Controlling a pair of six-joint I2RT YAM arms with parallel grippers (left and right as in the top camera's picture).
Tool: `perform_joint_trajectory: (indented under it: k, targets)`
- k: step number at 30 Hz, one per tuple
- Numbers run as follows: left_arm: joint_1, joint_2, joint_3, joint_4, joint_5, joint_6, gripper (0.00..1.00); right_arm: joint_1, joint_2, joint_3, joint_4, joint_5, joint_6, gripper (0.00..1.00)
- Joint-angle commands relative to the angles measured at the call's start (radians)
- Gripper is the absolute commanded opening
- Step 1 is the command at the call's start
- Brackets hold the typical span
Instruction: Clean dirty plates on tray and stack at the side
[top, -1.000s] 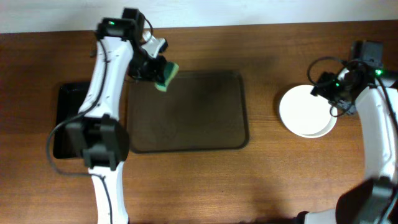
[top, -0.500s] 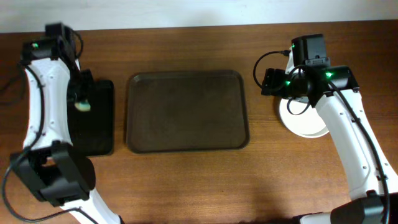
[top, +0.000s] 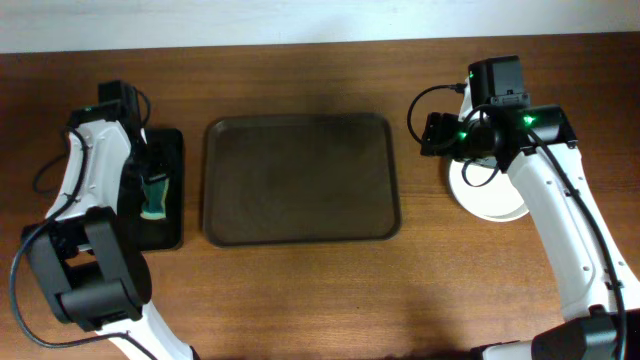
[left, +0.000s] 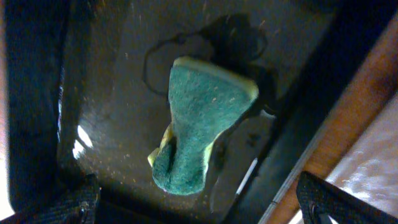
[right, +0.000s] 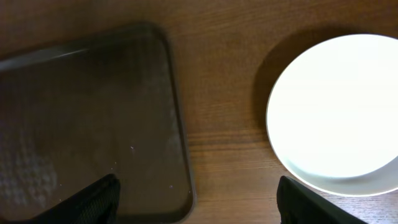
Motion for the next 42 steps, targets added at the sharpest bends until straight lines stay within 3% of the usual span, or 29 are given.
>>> perform_joint_trajectory:
  k: [1, 8, 10, 17, 21, 25, 31, 37, 42]
  targets:
    - [0.005, -0.126, 0.170, -0.079, 0.093, -0.005, 0.99, 0.002, -0.037, 0.077, -0.046, -0.001, -0.077, 0.81]
    - [0.005, -0.287, 0.226, -0.114, 0.123, -0.005, 0.99, 0.002, -0.191, 0.444, -0.343, 0.086, -0.104, 0.88]
    - [0.005, -0.286, 0.226, -0.114, 0.123, -0.005, 0.99, 0.003, -0.251, 0.455, -0.352, 0.085, -0.104, 0.98]
    - [0.005, -0.286, 0.226, -0.114, 0.123, -0.005, 0.99, 0.002, -0.402, 0.455, -0.356, 0.053, -0.104, 0.98]
    - [0.005, -0.286, 0.226, -0.114, 0.123, -0.005, 0.99, 0.002, -0.397, 0.454, -0.423, 0.201, -0.119, 0.98]
    - [0.005, -0.286, 0.226, -0.114, 0.123, -0.005, 0.99, 0.002, -0.414, 0.386, -0.248, 0.203, -0.148, 0.98]
    - [0.005, -0.286, 0.226, -0.114, 0.123, -0.005, 0.99, -0.100, -0.753, -0.182, 0.183, 0.055, -0.205, 0.98]
    - [0.005, -0.286, 0.226, -0.114, 0.123, -0.005, 0.99, -0.124, -1.231, -0.951, 0.761, 0.047, -0.204, 0.98]
    - [0.005, -0.286, 0.226, -0.114, 0.123, -0.005, 0.99, -0.122, -1.432, -1.297, 1.048, 0.005, -0.204, 0.98]
